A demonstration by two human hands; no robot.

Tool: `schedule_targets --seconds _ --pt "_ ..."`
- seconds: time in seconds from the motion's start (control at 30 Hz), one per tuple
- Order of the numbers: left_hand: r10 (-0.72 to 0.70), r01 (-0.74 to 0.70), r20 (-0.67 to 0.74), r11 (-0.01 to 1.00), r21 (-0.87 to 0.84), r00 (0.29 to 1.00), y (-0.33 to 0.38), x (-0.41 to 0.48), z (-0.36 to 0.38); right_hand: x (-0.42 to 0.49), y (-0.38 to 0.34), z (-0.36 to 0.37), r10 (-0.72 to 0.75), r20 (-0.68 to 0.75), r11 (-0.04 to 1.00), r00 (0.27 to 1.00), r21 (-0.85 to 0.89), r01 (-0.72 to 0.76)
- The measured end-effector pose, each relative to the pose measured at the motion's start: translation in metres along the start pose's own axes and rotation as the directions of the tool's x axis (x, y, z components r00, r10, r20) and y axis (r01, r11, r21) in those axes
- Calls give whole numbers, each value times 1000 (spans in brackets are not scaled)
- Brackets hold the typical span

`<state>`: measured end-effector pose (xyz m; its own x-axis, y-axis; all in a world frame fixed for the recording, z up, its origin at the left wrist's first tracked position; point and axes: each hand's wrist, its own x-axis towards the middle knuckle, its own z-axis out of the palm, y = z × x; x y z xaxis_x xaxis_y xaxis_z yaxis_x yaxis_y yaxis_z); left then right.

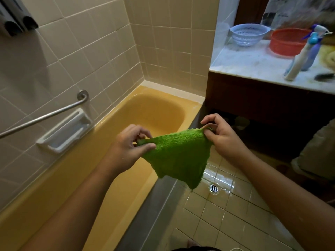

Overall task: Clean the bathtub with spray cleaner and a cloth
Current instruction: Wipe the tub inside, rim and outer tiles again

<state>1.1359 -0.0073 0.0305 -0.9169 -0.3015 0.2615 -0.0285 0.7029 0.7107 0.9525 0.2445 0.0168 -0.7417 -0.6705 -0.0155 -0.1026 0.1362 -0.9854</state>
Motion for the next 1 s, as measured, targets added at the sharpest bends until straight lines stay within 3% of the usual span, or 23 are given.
schedule_targets --seconds 0.07,0.17,0.2,0.27,0.3,0.37,0.4,0.47,0.6,0.67,0.73,0.87,1.0 --pt "-108 117 63 978 -170 992 10 6 -8 7 -7 1 52 55 997 997 52 -55" --pt "-132 168 110 878 -448 985 29 28 -33 26 -35 -6 95 111 977 989 182 -114" --pt "-114 132 67 808 -575 991 37 36 -41 32 -48 -10 83 107 948 991 297 -112" --pt "-152 54 -40 564 -824 988 47 45 -50 34 -67 -16 54 76 830 996 551 -87" --pt "-193 65 -25 442 -894 981 44 42 -47 31 -64 -17 62 76 797 995 596 -95" --pt "-291 247 156 310 -918 944 27 19 -19 14 -26 -7 164 138 839 977 501 -211" --pt "-351 366 262 273 -890 899 18 1 1 1 -1 1 257 164 865 952 401 -302" --pt "-498 538 390 193 -821 774 5 -32 39 -22 44 16 362 86 882 928 290 -371" --pt "-761 680 406 63 -730 507 -12 -54 84 -38 80 31 476 -101 863 873 242 -443" --pt "-808 678 385 24 -734 446 -18 -57 90 -42 87 35 523 -79 841 849 208 -499" --pt "-828 651 355 16 -759 435 -21 -60 91 -46 97 35 559 -92 827 824 143 -544" --pt "-832 574 277 60 -816 481 -19 -58 86 -54 107 31 574 -100 812 813 204 -548" --pt "-811 548 182 193 -814 556 -19 -52 76 -52 102 30 534 -85 829 841 252 -500"
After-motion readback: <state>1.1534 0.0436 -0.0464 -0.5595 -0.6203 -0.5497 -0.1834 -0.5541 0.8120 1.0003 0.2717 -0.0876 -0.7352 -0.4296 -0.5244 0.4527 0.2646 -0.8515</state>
